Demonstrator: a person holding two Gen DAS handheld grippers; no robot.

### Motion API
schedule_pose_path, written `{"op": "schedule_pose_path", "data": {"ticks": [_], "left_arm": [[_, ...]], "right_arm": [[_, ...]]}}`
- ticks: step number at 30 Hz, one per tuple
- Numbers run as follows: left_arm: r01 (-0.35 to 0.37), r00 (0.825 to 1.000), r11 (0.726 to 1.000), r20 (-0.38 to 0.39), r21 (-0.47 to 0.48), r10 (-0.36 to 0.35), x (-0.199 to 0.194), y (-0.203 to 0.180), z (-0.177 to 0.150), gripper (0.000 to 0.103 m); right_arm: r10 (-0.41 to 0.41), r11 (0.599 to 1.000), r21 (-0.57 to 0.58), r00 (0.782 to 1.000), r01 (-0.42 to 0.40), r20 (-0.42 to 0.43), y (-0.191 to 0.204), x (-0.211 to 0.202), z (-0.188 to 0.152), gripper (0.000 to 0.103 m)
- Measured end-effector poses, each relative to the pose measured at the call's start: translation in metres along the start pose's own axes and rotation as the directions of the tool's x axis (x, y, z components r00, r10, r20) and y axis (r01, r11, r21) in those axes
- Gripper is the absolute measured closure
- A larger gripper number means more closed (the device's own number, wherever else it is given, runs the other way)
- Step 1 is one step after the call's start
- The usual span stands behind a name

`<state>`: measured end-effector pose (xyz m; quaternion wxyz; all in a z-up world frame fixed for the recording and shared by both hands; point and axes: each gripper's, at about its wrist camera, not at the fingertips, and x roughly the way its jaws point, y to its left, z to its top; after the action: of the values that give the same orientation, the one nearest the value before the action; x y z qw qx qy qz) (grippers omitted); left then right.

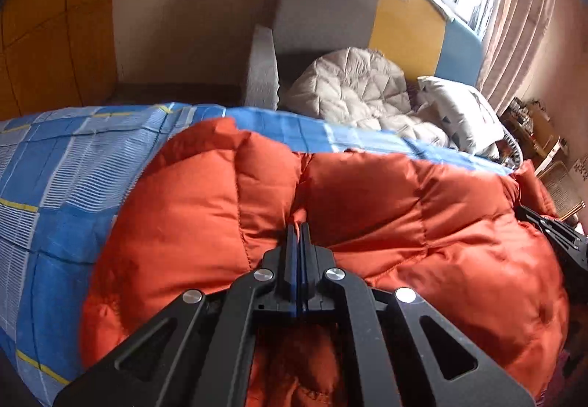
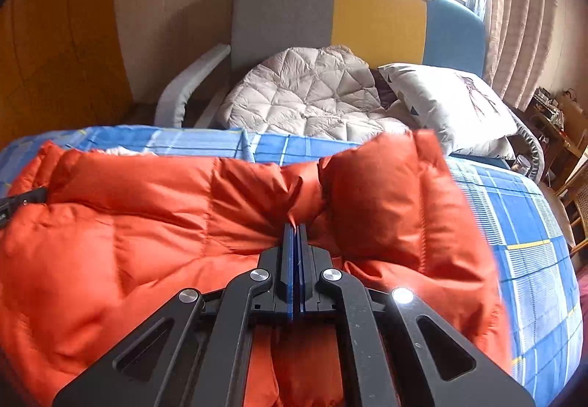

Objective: Fold large clothes

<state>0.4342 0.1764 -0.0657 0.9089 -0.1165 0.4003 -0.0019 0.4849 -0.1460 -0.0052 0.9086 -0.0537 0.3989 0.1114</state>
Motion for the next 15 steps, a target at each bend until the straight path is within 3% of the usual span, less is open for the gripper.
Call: {"op": "schedule_pose_path", "data": {"ticks": [7, 15], "left_arm": [[0.038, 0.999, 0.998, 0.008, -0.041, -0.038, 0.018, 0.01, -0.011, 0.101], [0.096, 0.995, 0.989, 0.019, -0.11, -0.095, 0.028, 0.023, -0.017, 0.1]], "right_arm": [[0.058, 0.993, 0.1, 0.998, -0.058, 0.005, -0.015, 0.028, -0.015, 0.102], [0.084, 0.989, 0.125, 0.996, -0.082, -0.01, -0.012, 0.053, -0.022, 0.102]]}}
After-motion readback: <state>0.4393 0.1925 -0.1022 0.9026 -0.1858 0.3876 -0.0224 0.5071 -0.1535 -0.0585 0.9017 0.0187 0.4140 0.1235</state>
